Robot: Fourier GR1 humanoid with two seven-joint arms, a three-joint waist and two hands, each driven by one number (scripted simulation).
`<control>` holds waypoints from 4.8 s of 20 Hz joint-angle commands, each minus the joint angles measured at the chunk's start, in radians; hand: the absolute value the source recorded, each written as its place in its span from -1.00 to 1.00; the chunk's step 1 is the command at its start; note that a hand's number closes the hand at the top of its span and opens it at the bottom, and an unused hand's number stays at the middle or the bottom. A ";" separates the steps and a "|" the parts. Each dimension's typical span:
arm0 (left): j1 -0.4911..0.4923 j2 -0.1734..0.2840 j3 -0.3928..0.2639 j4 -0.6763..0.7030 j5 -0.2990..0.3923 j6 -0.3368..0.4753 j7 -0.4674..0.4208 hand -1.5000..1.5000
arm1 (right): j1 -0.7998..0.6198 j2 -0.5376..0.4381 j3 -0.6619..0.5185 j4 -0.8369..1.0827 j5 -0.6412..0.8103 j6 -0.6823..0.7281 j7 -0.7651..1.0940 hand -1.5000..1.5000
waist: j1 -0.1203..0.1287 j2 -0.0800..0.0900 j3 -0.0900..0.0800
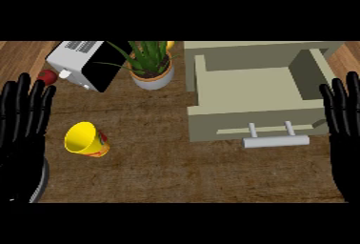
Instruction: Pick up the cup, place it into the drawer and close the drawer
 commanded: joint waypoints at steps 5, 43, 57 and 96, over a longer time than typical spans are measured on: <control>-0.028 0.115 0.162 0.045 0.162 -0.124 0.001 -1.00 | -0.046 -0.003 0.008 0.030 0.043 -0.001 -0.016 -1.00 | 0.051 0.003 -0.027; -0.261 0.203 0.380 1.521 0.106 -0.226 -0.684 -1.00 | -0.276 -0.099 -0.089 0.250 -0.058 0.164 0.116 -1.00 | 0.037 0.007 -0.029; -0.402 0.292 0.395 1.913 0.048 -0.281 -0.981 -1.00 | -0.293 -0.102 -0.102 0.250 -0.078 0.183 0.115 -1.00 | 0.028 0.011 -0.030; -0.534 0.053 0.399 1.789 0.038 -0.150 -1.248 1.00 | -0.302 -0.159 -0.171 0.251 -0.131 0.218 0.170 -1.00 | 0.025 0.008 -0.030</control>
